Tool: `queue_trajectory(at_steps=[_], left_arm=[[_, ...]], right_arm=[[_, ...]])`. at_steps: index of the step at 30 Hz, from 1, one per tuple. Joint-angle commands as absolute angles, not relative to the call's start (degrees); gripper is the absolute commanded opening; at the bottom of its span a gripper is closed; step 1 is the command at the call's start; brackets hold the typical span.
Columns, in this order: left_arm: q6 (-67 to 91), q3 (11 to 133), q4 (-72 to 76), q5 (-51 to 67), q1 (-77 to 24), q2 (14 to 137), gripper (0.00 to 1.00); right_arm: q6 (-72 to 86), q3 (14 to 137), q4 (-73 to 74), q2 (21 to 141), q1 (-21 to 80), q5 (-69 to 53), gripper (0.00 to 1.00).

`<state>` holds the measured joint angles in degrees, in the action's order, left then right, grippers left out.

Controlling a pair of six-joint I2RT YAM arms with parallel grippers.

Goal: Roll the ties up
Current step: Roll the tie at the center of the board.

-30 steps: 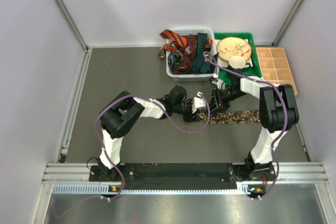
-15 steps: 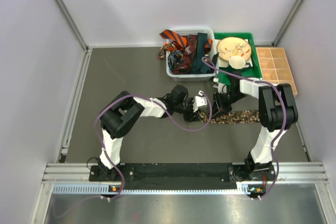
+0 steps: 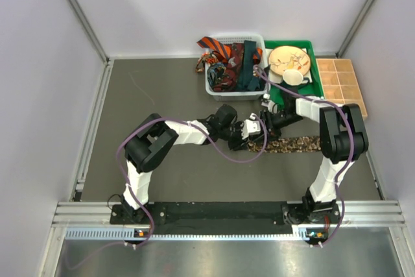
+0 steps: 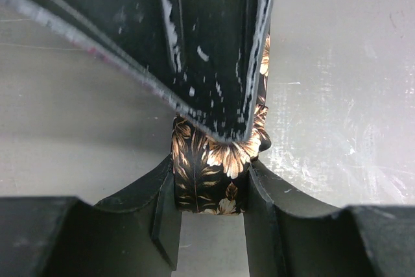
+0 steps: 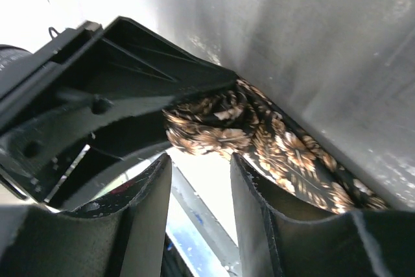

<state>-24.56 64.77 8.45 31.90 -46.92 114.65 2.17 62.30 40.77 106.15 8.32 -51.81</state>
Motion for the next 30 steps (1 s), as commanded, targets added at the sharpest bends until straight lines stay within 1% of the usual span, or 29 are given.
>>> queue_trajectory(at_steps=[1, 8, 10, 11, 13, 14, 15, 19, 20, 22, 23, 25, 27, 30], left_arm=[[-26.0, 63.8, -3.2, 23.4, -47.2, 117.7, 0.0], [-26.5, 65.0, -5.2, 21.7, -48.1, 118.2, 0.0], [-26.6, 65.5, -5.6, 21.8, -48.2, 118.4, 0.0], [-26.8, 65.6, -5.7, 21.8, -48.2, 118.4, 0.0], [-27.1, 65.6, -5.7, 21.8, -48.2, 118.4, 0.0], [-27.4, 65.7, -5.8, 21.9, -48.2, 118.4, 0.01], [-27.6, 65.6, -5.9, 22.1, -48.2, 118.4, 0.01], [-27.9, 65.6, -6.2, 22.2, -48.3, 118.4, 0.03], [-27.9, 65.6, -6.3, 22.8, -48.3, 118.5, 0.13], [-27.9, 65.4, -6.4, 23.0, -48.3, 118.0, 0.25], [-27.6, 65.6, -6.7, 22.9, -48.3, 117.8, 0.35], [-27.1, 65.4, -5.4, 24.0, -47.9, 117.3, 0.41], [-26.5, 64.6, -3.7, 25.4, -47.5, 116.7, 0.52], [-26.5, 63.4, -0.4, 28.3, -46.6, 115.2, 0.62]], right_arm=[[5.1, 63.5, 38.9, 104.1, 10.3, -53.6, 0.41], [6.5, 65.0, 38.3, 107.7, 12.6, -48.6, 0.38], [6.4, 65.7, 38.8, 109.1, 12.5, -47.7, 0.32], [6.3, 65.7, 39.2, 109.2, 12.6, -45.8, 0.25], [6.0, 65.2, 39.2, 109.2, 12.1, -44.9, 0.14], [6.2, 65.1, 39.2, 109.2, 12.0, -43.8, 0.02], [6.2, 64.9, 39.2, 109.2, 11.8, -43.2, 0.0], [6.3, 64.1, 38.4, 109.8, 9.8, -43.6, 0.0], [6.3, 63.8, 38.3, 109.6, 9.5, -43.7, 0.0], [6.4, 63.3, 37.9, 109.6, 9.1, -44.0, 0.0], [6.4, 63.1, 37.7, 109.6, 8.9, -44.0, 0.0], [6.3, 62.8, 37.6, 109.9, 8.6, -44.2, 0.0], [6.4, 62.7, 37.6, 110.5, 7.9, -44.6, 0.0], [6.2, 62.4, 38.1, 111.2, 6.6, -44.6, 0.0]])
